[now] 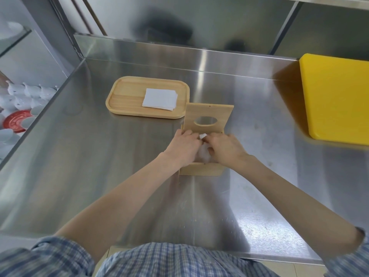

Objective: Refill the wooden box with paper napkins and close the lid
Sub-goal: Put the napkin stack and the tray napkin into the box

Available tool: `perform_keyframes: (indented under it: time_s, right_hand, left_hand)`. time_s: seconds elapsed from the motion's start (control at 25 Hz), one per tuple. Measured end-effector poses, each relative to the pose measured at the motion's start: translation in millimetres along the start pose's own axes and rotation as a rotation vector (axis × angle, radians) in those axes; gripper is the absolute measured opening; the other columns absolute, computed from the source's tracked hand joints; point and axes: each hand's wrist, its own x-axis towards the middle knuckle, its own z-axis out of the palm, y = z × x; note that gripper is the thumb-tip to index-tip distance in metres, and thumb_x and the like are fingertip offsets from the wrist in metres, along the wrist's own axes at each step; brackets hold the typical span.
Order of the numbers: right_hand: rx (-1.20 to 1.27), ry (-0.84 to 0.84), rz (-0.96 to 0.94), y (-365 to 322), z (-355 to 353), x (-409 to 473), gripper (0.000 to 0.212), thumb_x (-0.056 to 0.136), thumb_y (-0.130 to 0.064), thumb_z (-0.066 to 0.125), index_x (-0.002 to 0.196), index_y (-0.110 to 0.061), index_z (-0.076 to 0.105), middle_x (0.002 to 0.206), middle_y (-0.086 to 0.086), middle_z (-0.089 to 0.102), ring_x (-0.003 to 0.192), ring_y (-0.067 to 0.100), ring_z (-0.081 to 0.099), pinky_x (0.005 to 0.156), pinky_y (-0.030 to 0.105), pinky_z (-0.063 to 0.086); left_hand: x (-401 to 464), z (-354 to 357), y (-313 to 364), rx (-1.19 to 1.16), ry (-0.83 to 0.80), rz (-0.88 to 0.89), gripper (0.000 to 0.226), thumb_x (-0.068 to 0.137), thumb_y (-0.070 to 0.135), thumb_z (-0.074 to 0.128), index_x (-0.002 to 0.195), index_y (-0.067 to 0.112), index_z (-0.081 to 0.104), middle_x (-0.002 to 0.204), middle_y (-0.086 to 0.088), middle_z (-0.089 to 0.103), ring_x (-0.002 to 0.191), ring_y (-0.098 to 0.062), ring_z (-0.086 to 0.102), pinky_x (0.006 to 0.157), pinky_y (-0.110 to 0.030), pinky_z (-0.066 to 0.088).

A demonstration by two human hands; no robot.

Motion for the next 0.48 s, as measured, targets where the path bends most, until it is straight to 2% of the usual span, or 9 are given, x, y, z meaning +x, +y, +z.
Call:
perform_keyframes:
  time_s: [0.08, 0.2, 0.36, 0.48]
  right_hand:
    - [-0.102, -0.052, -0.039, -2.2, 7.0, 3.6, 0.032, 0.092, -0.014, 0.041, 0.12, -0.016, 0.055, 0.124, 0.005, 0.059, 0.115, 0.025, 0.054, 0.099, 0.034, 0.031]
    - [-0.196, -0.126, -0.041, -2.1, 11.0, 7.6, 0.031, 0.096, -0.019, 0.035, 0.12, -0.019, 0.055, 0.124, 0.002, 0.061, 0.117, 0.021, 0.051, 0.113, 0.034, 0.017]
    - [-0.262, -0.205, -0.067, 0.6, 11.1, 12.3, 0.033, 0.098, -0.025, 0.03, 0.12, -0.022, 0.054, 0.127, -0.005, 0.059, 0.119, 0.017, 0.049, 0.116, 0.035, 0.009]
    - [-0.273, -0.209, -0.078, 2.0, 11.9, 13.2, 0.033, 0.098, -0.024, 0.03, 0.12, -0.021, 0.054, 0.125, -0.005, 0.06, 0.118, 0.016, 0.051, 0.117, 0.035, 0.008]
  left_hand:
    - [1.9, 5.5, -0.2, 0.05, -0.089, 0.041, 0.033, 0.095, 0.018, 0.035, 0.121, 0.014, 0.056, 0.127, -0.003, 0.056, 0.124, -0.023, 0.045, 0.111, -0.036, 0.019]
    - [6.5, 11.4, -5.5, 0.168, -0.194, 0.041, 0.037, 0.098, 0.023, 0.029, 0.119, 0.016, 0.058, 0.128, -0.003, 0.057, 0.128, -0.023, 0.044, 0.117, -0.037, 0.009]
    - [10.1, 13.4, -4.7, 0.277, -0.286, 0.071, 0.039, 0.1, 0.026, 0.026, 0.12, 0.021, 0.059, 0.129, -0.001, 0.056, 0.13, -0.022, 0.041, 0.117, -0.038, 0.005]
    - [7.9, 11.2, -4.4, 0.262, -0.264, 0.073, 0.042, 0.1, 0.026, 0.022, 0.118, 0.02, 0.059, 0.126, -0.001, 0.059, 0.127, -0.023, 0.042, 0.116, -0.039, 0.006]
